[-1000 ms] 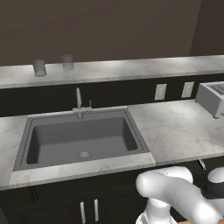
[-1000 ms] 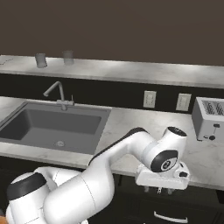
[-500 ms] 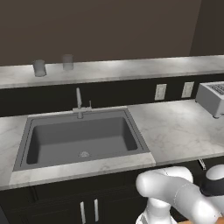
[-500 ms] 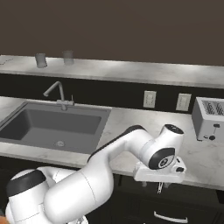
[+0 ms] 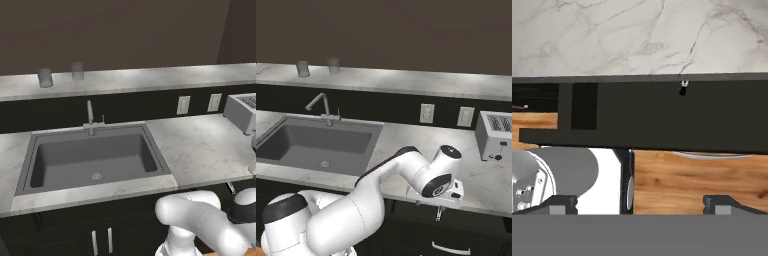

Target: Take the tongs from the drawer on the right and place them on the dining counter next to the tray containing the kebab skewer.

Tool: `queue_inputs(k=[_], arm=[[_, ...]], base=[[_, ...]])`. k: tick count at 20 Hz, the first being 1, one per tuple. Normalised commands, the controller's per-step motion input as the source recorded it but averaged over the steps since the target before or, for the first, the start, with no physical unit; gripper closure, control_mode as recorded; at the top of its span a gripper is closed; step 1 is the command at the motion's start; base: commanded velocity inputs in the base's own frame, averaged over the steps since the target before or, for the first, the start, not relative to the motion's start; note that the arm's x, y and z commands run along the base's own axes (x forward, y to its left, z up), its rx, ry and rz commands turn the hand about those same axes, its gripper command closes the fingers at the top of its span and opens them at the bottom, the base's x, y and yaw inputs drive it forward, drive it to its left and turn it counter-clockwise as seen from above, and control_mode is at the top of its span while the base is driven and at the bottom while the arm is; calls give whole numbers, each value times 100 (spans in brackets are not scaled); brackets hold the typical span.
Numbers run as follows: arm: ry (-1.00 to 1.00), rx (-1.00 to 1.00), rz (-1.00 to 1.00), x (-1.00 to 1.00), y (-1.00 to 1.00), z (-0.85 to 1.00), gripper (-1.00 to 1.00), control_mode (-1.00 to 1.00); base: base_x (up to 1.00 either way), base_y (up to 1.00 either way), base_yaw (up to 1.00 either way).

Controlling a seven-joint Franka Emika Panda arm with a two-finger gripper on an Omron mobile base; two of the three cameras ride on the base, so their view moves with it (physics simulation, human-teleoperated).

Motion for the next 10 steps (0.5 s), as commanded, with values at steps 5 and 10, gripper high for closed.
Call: queue_inputs(k=[5,10], arm=[[-4,-17,-12,28,10,-13,-100,-100],[-4,-21,-5,25,5,-31,-100,-100]], base=[[0,0,0],[0,0,0]])
